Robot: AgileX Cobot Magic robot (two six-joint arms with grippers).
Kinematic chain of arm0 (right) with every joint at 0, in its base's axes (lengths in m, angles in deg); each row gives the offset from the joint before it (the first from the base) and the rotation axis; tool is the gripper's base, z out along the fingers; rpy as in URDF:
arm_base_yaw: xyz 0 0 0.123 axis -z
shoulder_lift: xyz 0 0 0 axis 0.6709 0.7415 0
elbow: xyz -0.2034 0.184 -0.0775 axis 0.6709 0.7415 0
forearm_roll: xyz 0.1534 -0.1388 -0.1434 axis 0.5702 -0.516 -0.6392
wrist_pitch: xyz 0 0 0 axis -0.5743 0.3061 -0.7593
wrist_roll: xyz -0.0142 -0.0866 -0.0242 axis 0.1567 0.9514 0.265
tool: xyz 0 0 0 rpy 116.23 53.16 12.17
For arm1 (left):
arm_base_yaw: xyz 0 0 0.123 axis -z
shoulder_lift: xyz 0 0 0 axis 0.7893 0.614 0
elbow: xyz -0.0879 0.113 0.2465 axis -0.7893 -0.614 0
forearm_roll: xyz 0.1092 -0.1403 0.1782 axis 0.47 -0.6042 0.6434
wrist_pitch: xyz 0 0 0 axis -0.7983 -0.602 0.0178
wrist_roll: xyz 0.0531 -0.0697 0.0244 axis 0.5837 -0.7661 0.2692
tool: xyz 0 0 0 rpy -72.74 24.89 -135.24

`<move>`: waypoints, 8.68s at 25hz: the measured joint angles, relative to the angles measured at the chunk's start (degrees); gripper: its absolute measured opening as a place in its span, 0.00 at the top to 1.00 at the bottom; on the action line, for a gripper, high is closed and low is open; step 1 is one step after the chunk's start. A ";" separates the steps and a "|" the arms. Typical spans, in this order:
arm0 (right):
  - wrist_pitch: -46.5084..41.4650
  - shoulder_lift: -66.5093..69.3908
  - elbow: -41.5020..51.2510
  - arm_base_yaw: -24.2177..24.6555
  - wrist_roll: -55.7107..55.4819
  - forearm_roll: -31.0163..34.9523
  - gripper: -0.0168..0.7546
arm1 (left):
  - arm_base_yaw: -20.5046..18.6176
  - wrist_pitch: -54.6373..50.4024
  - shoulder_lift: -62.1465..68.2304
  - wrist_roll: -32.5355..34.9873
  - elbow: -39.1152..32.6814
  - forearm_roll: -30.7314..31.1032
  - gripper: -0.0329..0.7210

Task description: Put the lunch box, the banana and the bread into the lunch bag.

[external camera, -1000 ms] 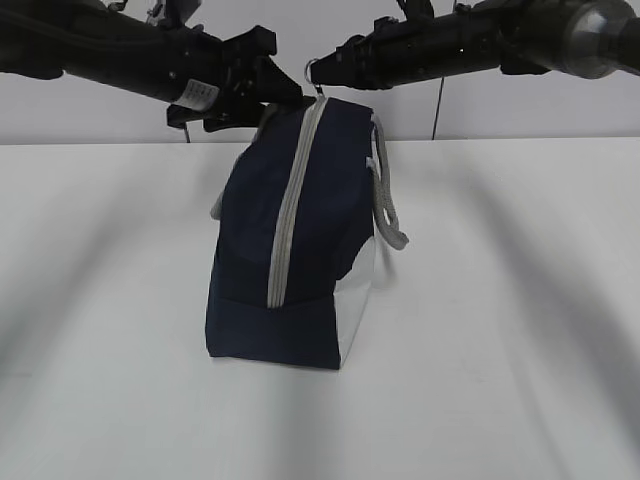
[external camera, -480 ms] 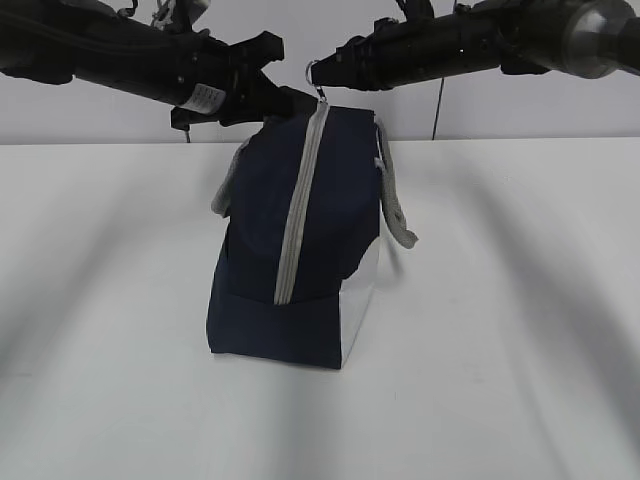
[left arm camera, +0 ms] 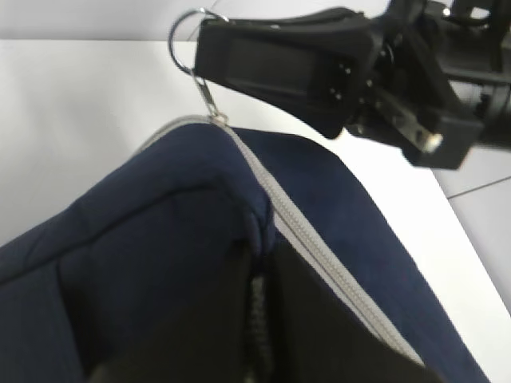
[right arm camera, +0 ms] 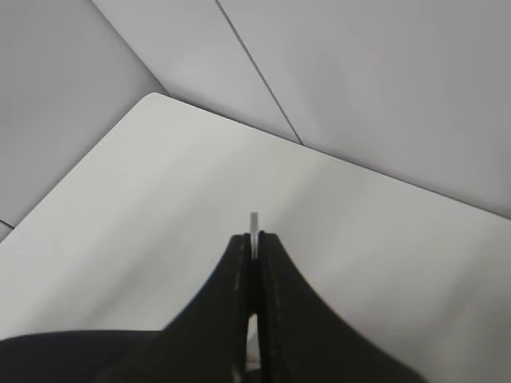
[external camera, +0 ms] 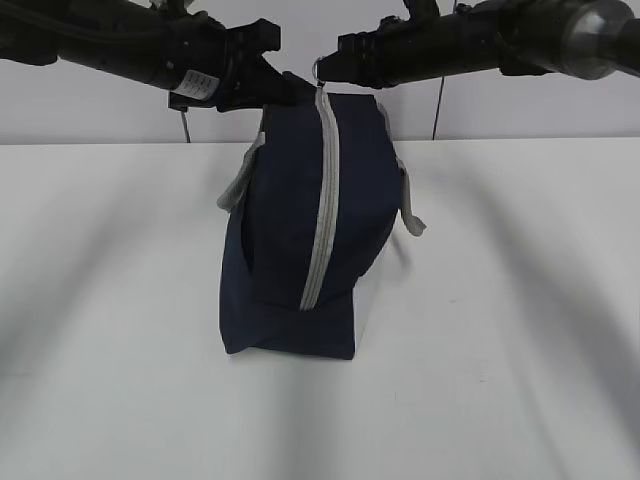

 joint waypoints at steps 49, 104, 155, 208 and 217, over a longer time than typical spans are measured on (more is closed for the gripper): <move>6.45 9.40 -10.20 0.22 -6.81 0.18 0.34 | -0.01 -7.57 -2.30 3.40 0.41 1.94 0.34; -34.73 -70.57 79.30 -5.89 20.69 1.79 0.33 | -6.81 -25.92 -73.67 -37.39 -47.03 49.59 0.38; -95.27 -101.02 84.12 -27.77 120.40 109.64 0.40 | -6.81 -33.24 -105.24 -38.30 -56.74 56.69 0.38; -107.23 -130.77 92.04 4.26 121.81 112.47 0.40 | -6.81 -33.31 -105.49 -38.30 -56.74 56.45 0.38; -107.44 -136.62 92.04 8.51 121.68 111.36 0.40 | -6.81 -33.31 -105.49 -38.30 -56.74 56.45 0.38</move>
